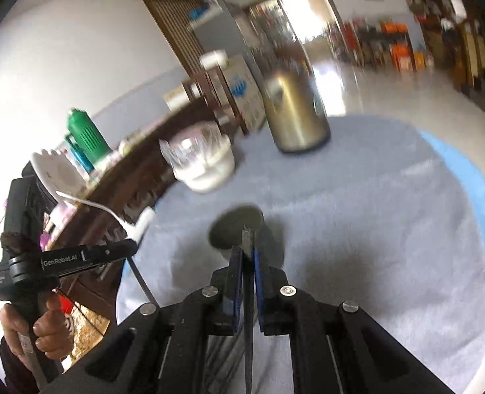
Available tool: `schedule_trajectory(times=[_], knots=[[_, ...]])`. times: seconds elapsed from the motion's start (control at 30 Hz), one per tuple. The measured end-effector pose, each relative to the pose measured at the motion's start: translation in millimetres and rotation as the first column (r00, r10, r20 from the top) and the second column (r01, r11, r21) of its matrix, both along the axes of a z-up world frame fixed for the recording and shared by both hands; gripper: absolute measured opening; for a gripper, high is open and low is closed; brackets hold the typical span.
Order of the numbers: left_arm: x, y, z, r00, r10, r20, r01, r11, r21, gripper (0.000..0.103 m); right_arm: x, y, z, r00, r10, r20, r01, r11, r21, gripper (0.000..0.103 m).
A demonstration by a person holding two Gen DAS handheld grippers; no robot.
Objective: Organize utensils
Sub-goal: 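Lift the held chopsticks with both tools and carry them over the grey cup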
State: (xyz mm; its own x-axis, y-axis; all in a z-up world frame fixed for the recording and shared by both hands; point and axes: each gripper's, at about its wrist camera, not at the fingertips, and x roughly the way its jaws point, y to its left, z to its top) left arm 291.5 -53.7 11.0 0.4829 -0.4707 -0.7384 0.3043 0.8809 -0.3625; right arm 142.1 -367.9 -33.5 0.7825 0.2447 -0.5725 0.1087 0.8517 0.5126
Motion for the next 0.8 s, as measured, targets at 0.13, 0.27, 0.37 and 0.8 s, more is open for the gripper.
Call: schedule_trajectory(times=[0.13, 0.27, 0.37, 0.8], knots=[[-11.5, 1.8, 23.8, 0.996, 0.016, 0.083, -0.015, 1.000, -0.016, 0.005, -13.3, -2.5, 25.2, 0.994, -0.056, 0.091, 0.059, 0.998, -0.029, 0.008], [-13.0, -0.5, 42.7, 0.989, 0.027, 0.146, -0.023, 0.999, -0.031, 0.005, -10.3, -0.9, 44.6, 0.984, -0.091, 0.152, 0.095, 0.995, -0.020, 0.008], [-15.1, -1.7, 58.0, 0.984, 0.027, 0.173, -0.019, 0.999, -0.044, 0.005, -2.8, -0.2, 58.8, 0.975, -0.112, 0.194, 0.116, 0.993, -0.013, 0.008], [-9.1, -11.6, 122.8, 0.926, 0.079, 0.369, -0.034, 0.991, -0.126, 0.005, 18.5, -13.7, 116.5, 0.871, -0.294, 0.394, 0.318, 0.948, 0.005, 0.008]])
